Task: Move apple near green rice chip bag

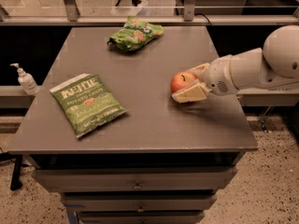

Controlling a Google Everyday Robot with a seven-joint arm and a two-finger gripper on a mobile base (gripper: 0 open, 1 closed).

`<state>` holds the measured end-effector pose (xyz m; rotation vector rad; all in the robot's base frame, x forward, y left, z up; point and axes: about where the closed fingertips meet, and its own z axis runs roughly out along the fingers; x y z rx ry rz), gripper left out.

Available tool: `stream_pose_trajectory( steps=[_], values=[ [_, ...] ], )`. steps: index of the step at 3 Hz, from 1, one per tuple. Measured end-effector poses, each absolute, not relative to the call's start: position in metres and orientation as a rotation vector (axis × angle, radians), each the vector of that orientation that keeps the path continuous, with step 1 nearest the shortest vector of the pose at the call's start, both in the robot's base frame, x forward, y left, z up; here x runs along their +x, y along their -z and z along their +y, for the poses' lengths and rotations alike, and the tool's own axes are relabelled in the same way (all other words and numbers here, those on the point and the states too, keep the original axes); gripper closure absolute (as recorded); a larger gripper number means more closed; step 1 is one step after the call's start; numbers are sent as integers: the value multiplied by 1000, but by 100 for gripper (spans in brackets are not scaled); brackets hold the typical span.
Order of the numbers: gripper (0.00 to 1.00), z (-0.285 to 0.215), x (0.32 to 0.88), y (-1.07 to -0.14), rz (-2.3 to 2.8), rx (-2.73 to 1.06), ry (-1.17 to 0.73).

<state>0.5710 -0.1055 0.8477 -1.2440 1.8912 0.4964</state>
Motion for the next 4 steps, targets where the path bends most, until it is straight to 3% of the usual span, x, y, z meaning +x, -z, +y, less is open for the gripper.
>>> stream_pose_trajectory(
  steps=[2,4],
  values=[
    [95,-112,580,-863,1870,-1209,-466],
    [100,-124,595,-886,1840,-1186,-411]
  ],
)
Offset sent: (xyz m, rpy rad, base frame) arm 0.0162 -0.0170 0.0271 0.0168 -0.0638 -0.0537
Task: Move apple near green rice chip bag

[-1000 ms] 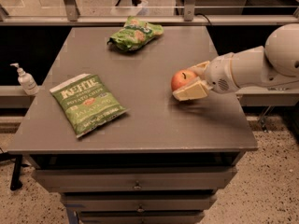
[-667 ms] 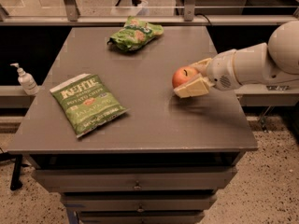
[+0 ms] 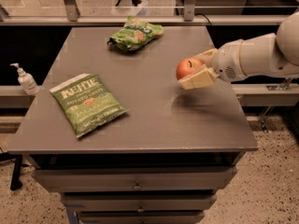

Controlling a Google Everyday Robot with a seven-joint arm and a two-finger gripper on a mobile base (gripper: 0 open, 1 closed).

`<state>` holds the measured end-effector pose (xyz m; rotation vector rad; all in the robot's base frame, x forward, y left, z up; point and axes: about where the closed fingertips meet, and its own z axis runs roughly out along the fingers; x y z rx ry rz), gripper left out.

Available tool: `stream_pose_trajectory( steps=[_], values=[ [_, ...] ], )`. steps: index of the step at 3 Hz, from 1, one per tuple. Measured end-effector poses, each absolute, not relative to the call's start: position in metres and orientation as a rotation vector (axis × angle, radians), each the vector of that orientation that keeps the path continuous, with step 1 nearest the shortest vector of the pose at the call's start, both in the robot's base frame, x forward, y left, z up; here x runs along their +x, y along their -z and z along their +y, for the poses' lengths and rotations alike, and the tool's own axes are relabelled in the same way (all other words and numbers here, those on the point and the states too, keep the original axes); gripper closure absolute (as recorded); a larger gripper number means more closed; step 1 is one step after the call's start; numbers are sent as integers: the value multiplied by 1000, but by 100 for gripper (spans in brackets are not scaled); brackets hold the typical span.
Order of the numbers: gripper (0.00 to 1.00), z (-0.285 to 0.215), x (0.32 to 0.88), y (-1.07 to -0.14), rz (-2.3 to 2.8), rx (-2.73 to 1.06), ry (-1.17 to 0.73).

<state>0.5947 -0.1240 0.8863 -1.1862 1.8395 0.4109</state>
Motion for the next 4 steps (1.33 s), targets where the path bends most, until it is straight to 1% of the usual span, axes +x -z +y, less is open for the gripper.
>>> stream_pose_trajectory(
  steps=[1,2,4],
  values=[
    [100,-120,599,-889,1810,-1178,-401],
    [100,-106,634,-897,1733,-1154,-390],
    [100,-73,740,-915,1612,-1149,-396]
  ],
)
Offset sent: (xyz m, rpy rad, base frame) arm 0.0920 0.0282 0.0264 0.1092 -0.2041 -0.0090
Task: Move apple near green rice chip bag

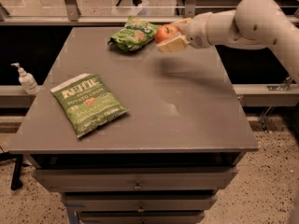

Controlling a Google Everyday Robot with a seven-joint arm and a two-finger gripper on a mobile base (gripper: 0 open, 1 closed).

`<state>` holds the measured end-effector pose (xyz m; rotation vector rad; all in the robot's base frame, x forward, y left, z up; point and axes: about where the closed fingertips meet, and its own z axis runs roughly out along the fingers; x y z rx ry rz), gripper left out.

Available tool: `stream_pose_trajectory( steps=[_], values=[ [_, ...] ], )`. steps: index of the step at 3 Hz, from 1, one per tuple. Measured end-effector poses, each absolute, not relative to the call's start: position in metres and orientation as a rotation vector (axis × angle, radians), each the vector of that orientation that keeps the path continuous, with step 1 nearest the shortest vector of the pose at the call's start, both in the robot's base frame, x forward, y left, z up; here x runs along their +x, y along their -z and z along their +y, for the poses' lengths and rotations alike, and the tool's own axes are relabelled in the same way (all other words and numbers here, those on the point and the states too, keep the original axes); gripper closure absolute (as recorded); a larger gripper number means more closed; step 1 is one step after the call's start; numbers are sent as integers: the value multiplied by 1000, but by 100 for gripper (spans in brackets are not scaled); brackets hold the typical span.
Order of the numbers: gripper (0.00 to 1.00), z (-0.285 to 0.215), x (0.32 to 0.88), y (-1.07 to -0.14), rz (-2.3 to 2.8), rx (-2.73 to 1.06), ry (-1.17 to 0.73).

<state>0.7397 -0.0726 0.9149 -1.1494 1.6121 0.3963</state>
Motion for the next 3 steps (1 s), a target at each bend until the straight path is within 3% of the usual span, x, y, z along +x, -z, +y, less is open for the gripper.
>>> stream_pose_trajectory(
  steps=[3],
  values=[
    [100,-18,815,-892,1615,-1240,-440]
  ],
)
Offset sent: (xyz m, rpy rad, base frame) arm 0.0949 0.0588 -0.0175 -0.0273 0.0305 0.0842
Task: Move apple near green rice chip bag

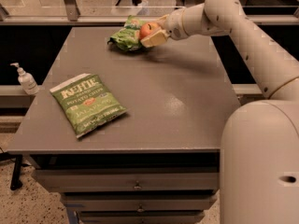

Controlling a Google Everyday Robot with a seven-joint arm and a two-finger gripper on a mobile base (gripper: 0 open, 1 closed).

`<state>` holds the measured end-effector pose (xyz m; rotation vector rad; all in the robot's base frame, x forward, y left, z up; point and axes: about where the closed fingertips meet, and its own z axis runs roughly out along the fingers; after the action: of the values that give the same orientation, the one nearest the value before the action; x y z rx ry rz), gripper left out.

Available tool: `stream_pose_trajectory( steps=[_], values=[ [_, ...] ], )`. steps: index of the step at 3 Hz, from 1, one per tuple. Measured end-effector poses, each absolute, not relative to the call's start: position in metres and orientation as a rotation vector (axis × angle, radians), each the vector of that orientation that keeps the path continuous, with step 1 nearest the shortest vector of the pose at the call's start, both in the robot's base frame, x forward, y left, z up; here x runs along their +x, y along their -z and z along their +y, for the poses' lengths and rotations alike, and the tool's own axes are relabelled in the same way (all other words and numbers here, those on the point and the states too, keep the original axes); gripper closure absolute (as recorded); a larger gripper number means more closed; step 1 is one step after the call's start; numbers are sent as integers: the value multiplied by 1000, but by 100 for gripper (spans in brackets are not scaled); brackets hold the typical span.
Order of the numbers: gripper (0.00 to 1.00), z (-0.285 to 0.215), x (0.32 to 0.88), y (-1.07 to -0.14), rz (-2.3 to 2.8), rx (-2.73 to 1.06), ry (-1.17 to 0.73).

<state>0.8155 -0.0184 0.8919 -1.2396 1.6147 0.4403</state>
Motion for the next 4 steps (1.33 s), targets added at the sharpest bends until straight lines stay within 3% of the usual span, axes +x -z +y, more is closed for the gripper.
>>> stream_pose_trajectory(
  steps=[4],
  values=[
    [100,-24,814,-858,1700,-1333,-416]
  ],
)
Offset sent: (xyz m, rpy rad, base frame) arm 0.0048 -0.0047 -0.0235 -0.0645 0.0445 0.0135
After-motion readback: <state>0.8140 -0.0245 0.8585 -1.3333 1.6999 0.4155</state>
